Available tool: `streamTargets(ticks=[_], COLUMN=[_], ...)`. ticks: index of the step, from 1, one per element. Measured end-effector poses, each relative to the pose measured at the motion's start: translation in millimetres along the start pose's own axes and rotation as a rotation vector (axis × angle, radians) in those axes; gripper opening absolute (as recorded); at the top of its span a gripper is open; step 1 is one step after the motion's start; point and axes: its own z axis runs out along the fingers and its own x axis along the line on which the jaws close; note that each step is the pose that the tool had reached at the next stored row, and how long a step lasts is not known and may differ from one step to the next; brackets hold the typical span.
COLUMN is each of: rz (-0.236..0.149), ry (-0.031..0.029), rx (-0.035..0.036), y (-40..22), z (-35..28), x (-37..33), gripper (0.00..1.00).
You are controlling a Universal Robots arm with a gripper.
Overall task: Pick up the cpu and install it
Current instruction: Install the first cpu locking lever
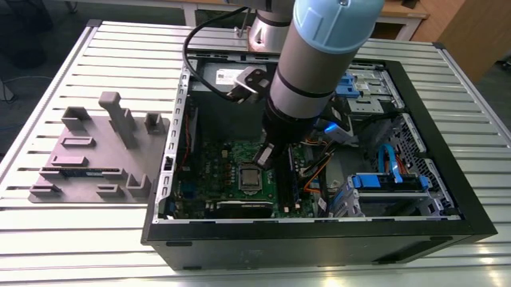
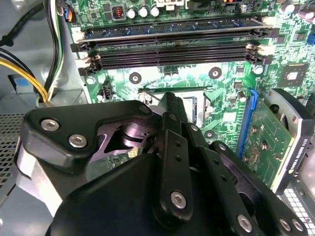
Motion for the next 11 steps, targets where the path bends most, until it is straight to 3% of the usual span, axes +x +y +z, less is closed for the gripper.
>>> streamTargets(ticks=[11], rz=[-0.024], ry=[0.0154], rx=[0.0095], y=[3.9], z=[1.7], x=[2.7], gripper=[0.11])
